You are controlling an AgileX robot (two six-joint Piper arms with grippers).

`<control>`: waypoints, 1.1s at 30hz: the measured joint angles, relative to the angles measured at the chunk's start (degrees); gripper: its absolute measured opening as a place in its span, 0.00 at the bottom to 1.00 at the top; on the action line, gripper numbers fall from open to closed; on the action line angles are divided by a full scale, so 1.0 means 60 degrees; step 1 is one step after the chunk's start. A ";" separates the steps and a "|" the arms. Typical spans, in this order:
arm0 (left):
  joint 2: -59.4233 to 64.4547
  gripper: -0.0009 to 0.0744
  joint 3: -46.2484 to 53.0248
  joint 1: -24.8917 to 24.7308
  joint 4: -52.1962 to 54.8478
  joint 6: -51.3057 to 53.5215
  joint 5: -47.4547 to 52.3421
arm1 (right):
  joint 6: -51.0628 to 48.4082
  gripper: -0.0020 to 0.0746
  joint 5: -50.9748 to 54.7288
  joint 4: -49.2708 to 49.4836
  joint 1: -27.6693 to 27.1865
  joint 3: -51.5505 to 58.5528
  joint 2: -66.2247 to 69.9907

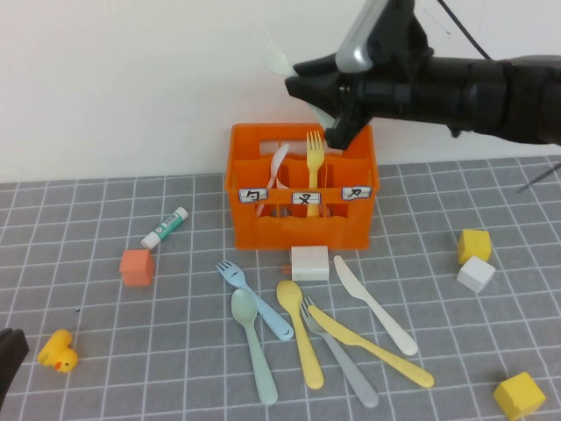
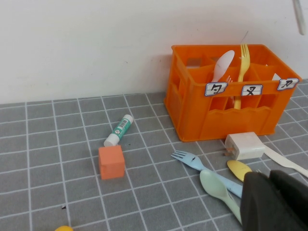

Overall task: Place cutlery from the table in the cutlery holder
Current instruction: Place the fork on the box

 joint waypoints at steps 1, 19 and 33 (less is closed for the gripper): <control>0.0000 0.01 0.0000 0.0000 0.0000 0.0000 0.0000 | -0.0020 0.18 0.0093 0.0000 0.0000 -0.0211 0.0156; 0.0000 0.01 0.0000 0.0000 0.0047 -0.0002 0.0000 | -0.1632 0.18 0.1032 0.0000 0.0000 -0.1604 0.2860; 0.0000 0.01 0.0000 0.0000 0.0063 -0.0002 0.0000 | -0.2456 0.19 0.1032 0.0000 0.0000 -0.1643 0.3316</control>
